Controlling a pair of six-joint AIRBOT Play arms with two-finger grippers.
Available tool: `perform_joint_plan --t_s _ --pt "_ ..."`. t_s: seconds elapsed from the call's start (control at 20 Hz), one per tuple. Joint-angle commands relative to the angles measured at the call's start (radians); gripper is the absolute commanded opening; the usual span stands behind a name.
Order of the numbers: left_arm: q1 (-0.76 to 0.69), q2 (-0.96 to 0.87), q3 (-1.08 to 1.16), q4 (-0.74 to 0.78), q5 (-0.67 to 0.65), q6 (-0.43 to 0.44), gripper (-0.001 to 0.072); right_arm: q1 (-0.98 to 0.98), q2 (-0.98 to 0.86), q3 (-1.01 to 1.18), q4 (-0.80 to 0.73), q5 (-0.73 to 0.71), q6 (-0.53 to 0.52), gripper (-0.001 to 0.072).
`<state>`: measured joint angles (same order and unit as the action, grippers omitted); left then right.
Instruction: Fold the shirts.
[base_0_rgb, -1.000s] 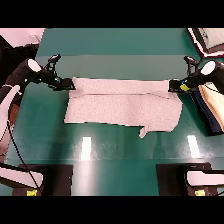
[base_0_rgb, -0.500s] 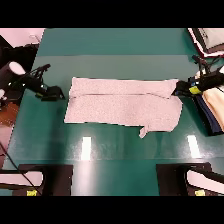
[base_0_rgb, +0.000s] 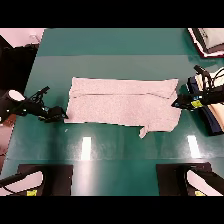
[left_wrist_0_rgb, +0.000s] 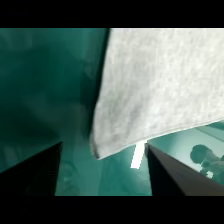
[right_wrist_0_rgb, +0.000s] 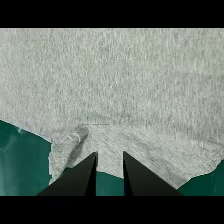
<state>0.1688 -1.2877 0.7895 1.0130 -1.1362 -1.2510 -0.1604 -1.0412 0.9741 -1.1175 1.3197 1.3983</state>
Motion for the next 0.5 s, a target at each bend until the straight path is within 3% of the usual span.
perform_joint_plan --t_s 0.0,0.15,0.2,0.25,0.3,0.45 --pt "-0.068 0.007 -0.053 -0.002 0.088 0.003 0.0601 0.0 0.025 -0.014 0.001 0.001 -0.001 0.0192" --pt "-0.113 0.007 -0.053 -0.005 0.124 -0.032 0.06 -0.001 0.031 -0.014 -0.004 0.042 -0.001 0.0192" --pt "-0.113 0.007 -0.052 -0.01 0.123 -0.036 0.0547 -0.002 0.031 -0.015 -0.012 0.061 -0.001 0.0192" --pt "-0.11 0.007 -0.052 -0.01 0.116 -0.03 0.0219 -0.007 0.031 -0.015 -0.012 0.084 0.001 0.0192" --pt "-0.111 0.008 -0.051 -0.01 0.109 -0.015 0.0035 -0.023 0.031 -0.015 -0.012 0.108 0.014 0.0193" --pt "-0.111 0.009 -0.006 -0.007 0.057 -0.005 0.0023 -0.098 0.031 -0.016 -0.066 0.163 0.053 0.0193"
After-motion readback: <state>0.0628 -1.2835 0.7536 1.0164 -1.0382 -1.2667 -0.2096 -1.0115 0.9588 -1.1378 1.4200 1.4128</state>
